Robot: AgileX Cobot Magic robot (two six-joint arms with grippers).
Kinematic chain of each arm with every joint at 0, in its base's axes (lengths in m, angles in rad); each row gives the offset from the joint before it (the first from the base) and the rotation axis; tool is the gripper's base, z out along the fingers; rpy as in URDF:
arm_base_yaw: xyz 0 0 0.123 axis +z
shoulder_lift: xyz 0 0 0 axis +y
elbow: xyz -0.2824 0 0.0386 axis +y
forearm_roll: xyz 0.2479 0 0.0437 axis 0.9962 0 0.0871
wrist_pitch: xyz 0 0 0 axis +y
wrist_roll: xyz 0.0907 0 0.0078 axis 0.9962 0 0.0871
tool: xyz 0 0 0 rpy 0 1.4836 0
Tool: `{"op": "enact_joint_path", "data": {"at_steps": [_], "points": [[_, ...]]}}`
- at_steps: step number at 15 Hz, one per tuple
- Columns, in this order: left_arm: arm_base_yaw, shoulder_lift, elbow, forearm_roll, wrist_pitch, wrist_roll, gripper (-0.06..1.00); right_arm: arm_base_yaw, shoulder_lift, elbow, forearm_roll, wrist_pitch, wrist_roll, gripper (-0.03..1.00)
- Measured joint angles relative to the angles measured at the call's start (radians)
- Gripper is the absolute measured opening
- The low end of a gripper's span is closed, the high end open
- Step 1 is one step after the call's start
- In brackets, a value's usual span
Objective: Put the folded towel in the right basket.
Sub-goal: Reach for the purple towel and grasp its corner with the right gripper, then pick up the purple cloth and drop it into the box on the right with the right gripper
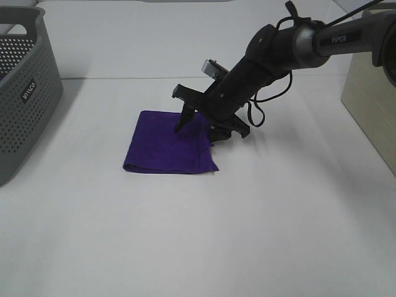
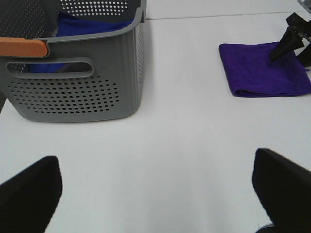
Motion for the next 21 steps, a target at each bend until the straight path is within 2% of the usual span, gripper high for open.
{"op": "enact_joint_path", "data": {"at_steps": [2, 3, 4, 13, 17, 20, 21], "points": [[0.000, 0.000, 0.000, 0.000, 0.000, 0.000, 0.99, 0.022, 0.022, 0.000, 0.011, -0.047, 0.012, 0.24], [0.000, 0.000, 0.000, 0.001, 0.000, 0.000, 0.99, 0.029, 0.029, 0.000, 0.029, -0.059, 0.013, 0.09], [0.000, 0.000, 0.000, 0.002, 0.000, 0.000, 0.99, 0.035, 0.031, -0.001, 0.035, -0.067, 0.013, 0.04], [0.000, 0.000, 0.000, 0.003, 0.000, 0.000, 0.99, 0.036, 0.027, -0.003, 0.045, -0.059, 0.013, 0.04], [0.000, 0.000, 0.000, 0.003, 0.000, 0.000, 0.99, 0.036, -0.053, 0.014, -0.031, 0.046, 0.007, 0.04], [0.000, 0.000, 0.000, 0.003, 0.000, 0.000, 0.99, 0.037, -0.244, 0.014, -0.055, 0.170, -0.027, 0.04], [0.000, 0.000, 0.000, 0.003, 0.000, 0.000, 0.99, 0.035, -0.302, 0.014, -0.078, 0.180, -0.030, 0.04]]}}
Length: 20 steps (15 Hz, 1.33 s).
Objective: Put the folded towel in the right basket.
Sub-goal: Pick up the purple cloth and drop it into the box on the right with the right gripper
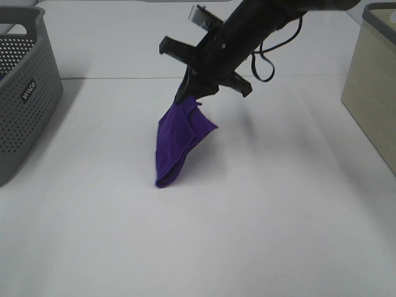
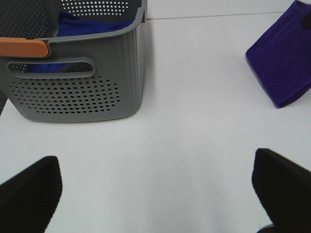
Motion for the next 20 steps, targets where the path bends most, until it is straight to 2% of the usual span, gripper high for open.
{"op": "enact_joint_path", "data": {"at_steps": [3, 4, 9, 12, 16, 18, 20], "points": [[0.000, 0.000, 0.000, 0.000, 0.000, 0.000, 0.99, -0.035, -0.132, 0.000, -0.049, 0.018, -0.007, 0.04], [0.000, 0.000, 0.000, 0.000, 0.000, 0.000, 0.99, -0.077, -0.182, -0.001, -0.062, 0.030, -0.007, 0.04], [0.000, 0.000, 0.000, 0.000, 0.000, 0.000, 0.99, -0.369, -0.341, -0.172, -0.215, 0.096, -0.018, 0.04], [0.000, 0.000, 0.000, 0.000, 0.000, 0.000, 0.99, -0.597, -0.341, -0.256, -0.242, 0.130, -0.015, 0.04], [0.000, 0.000, 0.000, 0.000, 0.000, 0.000, 0.99, -0.846, -0.334, -0.265, -0.251, 0.126, -0.015, 0.04], [0.000, 0.000, 0.000, 0.000, 0.000, 0.000, 0.99, -0.923, -0.301, -0.270, -0.253, 0.130, -0.018, 0.04], [0.000, 0.000, 0.000, 0.000, 0.000, 0.000, 0.99, -0.934, -0.255, -0.270, -0.269, 0.142, -0.018, 0.04]]}}
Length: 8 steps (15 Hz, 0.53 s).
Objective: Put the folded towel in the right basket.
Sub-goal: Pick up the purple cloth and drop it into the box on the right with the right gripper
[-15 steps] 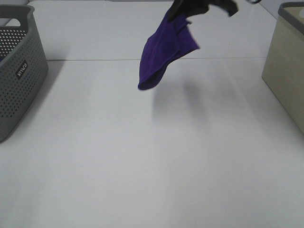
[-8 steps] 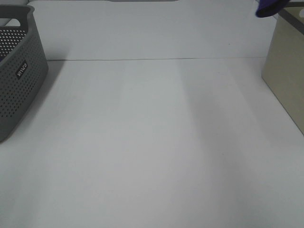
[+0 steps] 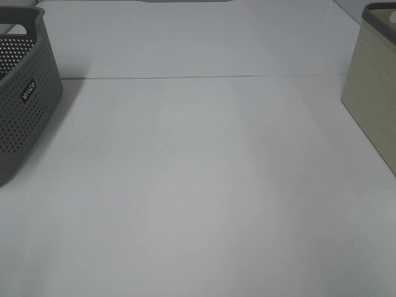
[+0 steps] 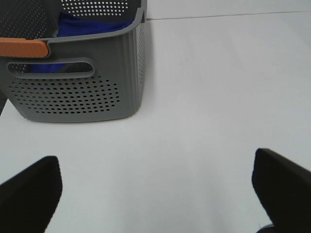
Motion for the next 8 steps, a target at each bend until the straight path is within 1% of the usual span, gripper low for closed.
{"op": "enact_joint_path", "data": {"at_steps": [2, 4, 5, 6, 7, 8], "points": [[0.000, 0.000, 0.000, 0.000, 0.000, 0.000, 0.99, 0.000, 0.045, 0.000, 0.013, 0.015, 0.000, 0.04], [0.000, 0.000, 0.000, 0.000, 0.000, 0.000, 0.99, 0.000, 0.059, 0.000, 0.021, 0.022, -0.001, 0.07], [0.000, 0.000, 0.000, 0.000, 0.000, 0.000, 0.99, 0.000, 0.067, 0.000, 0.021, 0.028, -0.001, 0.17], [0.000, 0.000, 0.000, 0.000, 0.000, 0.000, 0.99, 0.000, 0.068, 0.000, 0.013, 0.025, -0.001, 0.52], [0.000, 0.000, 0.000, 0.000, 0.000, 0.000, 0.99, 0.000, 0.068, -0.001, 0.003, 0.018, -0.005, 0.68], [0.000, 0.000, 0.000, 0.000, 0.000, 0.000, 0.99, 0.000, 0.068, -0.001, 0.001, 0.018, -0.011, 0.78]]}}
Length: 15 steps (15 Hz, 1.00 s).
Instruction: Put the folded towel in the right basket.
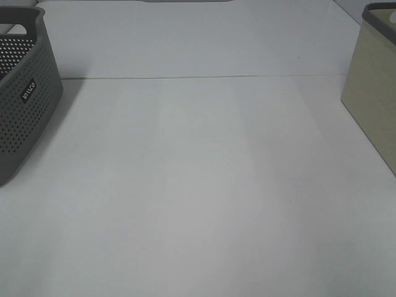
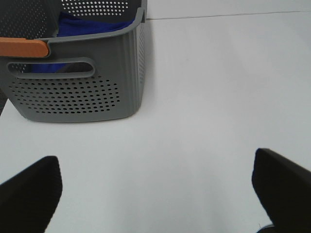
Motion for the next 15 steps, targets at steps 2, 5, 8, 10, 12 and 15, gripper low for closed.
{"op": "enact_joint_path", "data": {"at_steps": [2, 5, 8, 10, 12, 15], "points": [[0.000, 0.000, 0.000, 0.000, 0.000, 0.000, 0.99, 0.000, 0.000, 0.000, 0.000, 0.014, -0.015, 0.85], [0.000, 0.000, 0.000, 0.000, 0.000, 0.000, 0.99, 0.008, -0.012, 0.000, 0.000, 0.067, -0.100, 0.85], [0.000, 0.000, 0.000, 0.000, 0.000, 0.000, 0.99, 0.116, -0.097, 0.000, -0.028, 0.083, -0.119, 0.85], [0.000, 0.000, 0.000, 0.000, 0.000, 0.000, 0.99, 0.269, -0.145, -0.003, -0.090, 0.118, -0.097, 0.85], [0.000, 0.000, 0.000, 0.000, 0.000, 0.000, 0.99, 0.412, -0.163, -0.003, -0.208, 0.156, -0.020, 0.85], [0.000, 0.000, 0.000, 0.000, 0.000, 0.000, 0.99, 0.557, -0.241, 0.036, -0.302, 0.158, 0.080, 0.85]]}}
